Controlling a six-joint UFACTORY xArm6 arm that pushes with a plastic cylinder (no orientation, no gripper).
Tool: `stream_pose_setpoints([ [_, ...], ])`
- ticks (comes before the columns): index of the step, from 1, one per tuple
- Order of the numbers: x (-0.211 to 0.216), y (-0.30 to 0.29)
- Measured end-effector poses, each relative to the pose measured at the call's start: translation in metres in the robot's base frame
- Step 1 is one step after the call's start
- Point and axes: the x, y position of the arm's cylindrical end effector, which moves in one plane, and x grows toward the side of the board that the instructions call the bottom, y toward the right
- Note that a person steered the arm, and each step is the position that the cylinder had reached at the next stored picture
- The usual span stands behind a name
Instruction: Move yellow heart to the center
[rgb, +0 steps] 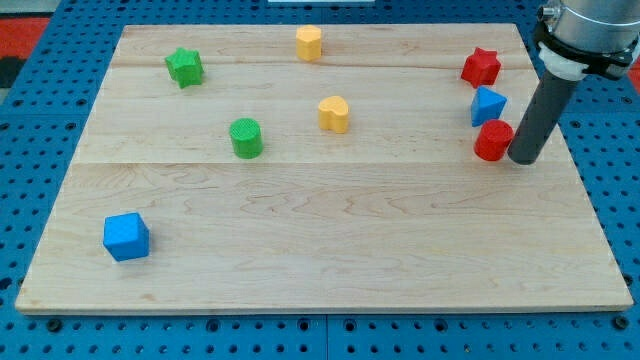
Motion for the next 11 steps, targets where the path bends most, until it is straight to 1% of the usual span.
stream_pose_setpoints([
  [1, 0.015, -0.016],
  [2, 0.016, -0.074],
  [4, 0.006, -0.212],
  [5, -0.012, -0.261],
  [6, -0.045, -0.280],
  [7, -0.086, -0.282],
  [8, -0.103, -0.267],
  [11, -0.061, -0.227],
])
